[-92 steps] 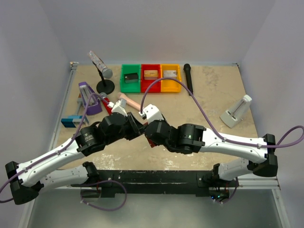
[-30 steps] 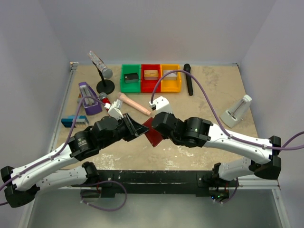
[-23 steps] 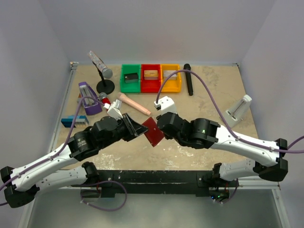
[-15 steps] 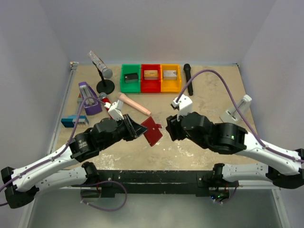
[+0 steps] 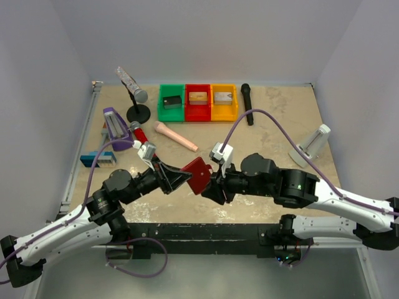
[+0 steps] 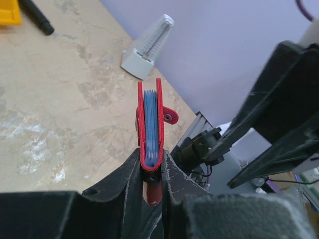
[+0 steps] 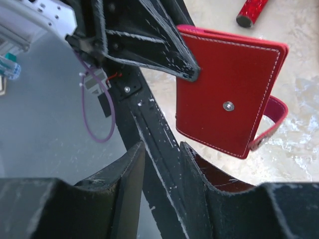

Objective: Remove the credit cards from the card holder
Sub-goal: Open the card holder at the center of the board.

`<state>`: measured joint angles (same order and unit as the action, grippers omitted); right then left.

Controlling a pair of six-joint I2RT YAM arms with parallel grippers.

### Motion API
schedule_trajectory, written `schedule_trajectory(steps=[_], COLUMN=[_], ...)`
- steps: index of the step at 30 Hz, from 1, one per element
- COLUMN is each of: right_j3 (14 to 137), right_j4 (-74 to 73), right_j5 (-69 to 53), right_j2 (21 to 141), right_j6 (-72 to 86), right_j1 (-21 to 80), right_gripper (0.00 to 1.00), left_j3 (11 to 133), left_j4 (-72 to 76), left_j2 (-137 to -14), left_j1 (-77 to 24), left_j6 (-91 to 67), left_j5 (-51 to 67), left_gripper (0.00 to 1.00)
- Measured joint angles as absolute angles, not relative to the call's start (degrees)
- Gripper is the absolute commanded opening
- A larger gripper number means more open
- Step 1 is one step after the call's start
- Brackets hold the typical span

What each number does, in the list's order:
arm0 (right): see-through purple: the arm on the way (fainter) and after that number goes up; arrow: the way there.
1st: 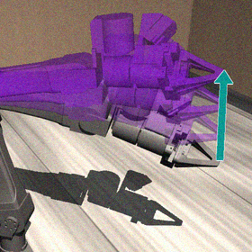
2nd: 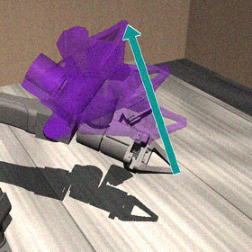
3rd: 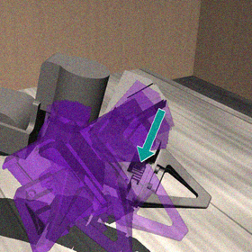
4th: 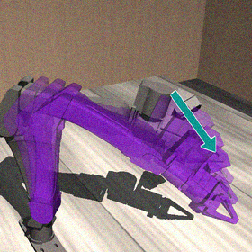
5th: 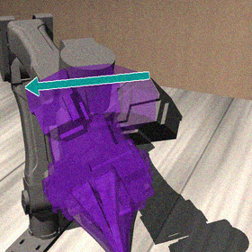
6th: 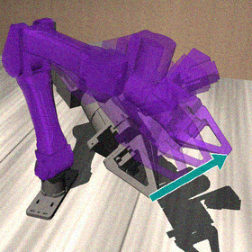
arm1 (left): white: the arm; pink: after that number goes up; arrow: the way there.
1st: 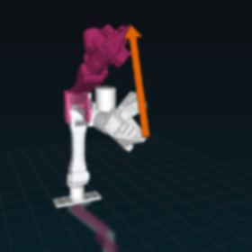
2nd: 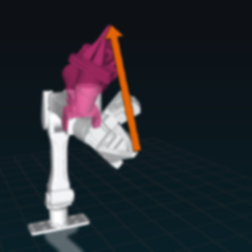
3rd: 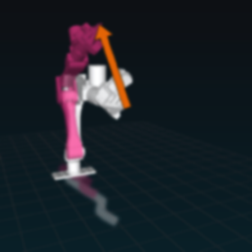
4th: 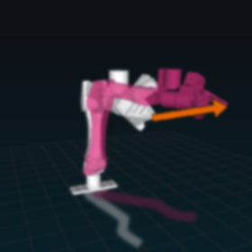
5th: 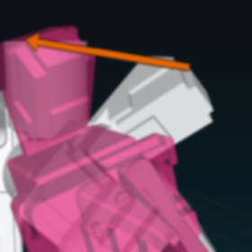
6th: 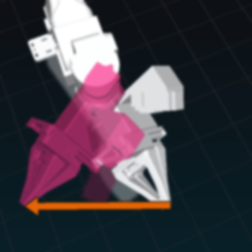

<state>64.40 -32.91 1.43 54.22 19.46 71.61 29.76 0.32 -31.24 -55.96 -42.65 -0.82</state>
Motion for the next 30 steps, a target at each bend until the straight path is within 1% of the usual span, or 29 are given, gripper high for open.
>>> schedule_trajectory(steps=[5, 11, 16, 26, 30], right_j3=[61.7, 58.7, 57.1, 56.5, 55.8], right_j4=[-32.2, -30.9, -30.3, -27.8, -26.2], right_j5=[-0.7, -2.8, -4.9, -10.0, -11.6], right_j2=[54.2, 47.4, 42.1, 40.0, 38.7], right_j6=[19.5, 20.6, 21.4, 23.2, 24.5], right_j1=[71.1, 66.0, 62.8, 62.6, 62.6], right_gripper=[0.34, 0.33, 0.34, 0.37, 0.41], left_j3=[29.7, 29.6, 28.5, 26.6, 26.0], left_j4=[5.1, 8.6, 13.3, 29.8, 37.4], left_j2=[-31.3, -31.3, -31.5, -37.4, -40.0], left_j1=[-55.0, -54.4, -52.5, -49.6, -47.8], left_j6=[-39.7, -37.2, -36.8, -41.5, -45.5], left_j5=[7.6, 16.3, 22.9, 36.4, 40.9], left_gripper=[0.00, 0.00, 0.00, 0.00, 0.00])
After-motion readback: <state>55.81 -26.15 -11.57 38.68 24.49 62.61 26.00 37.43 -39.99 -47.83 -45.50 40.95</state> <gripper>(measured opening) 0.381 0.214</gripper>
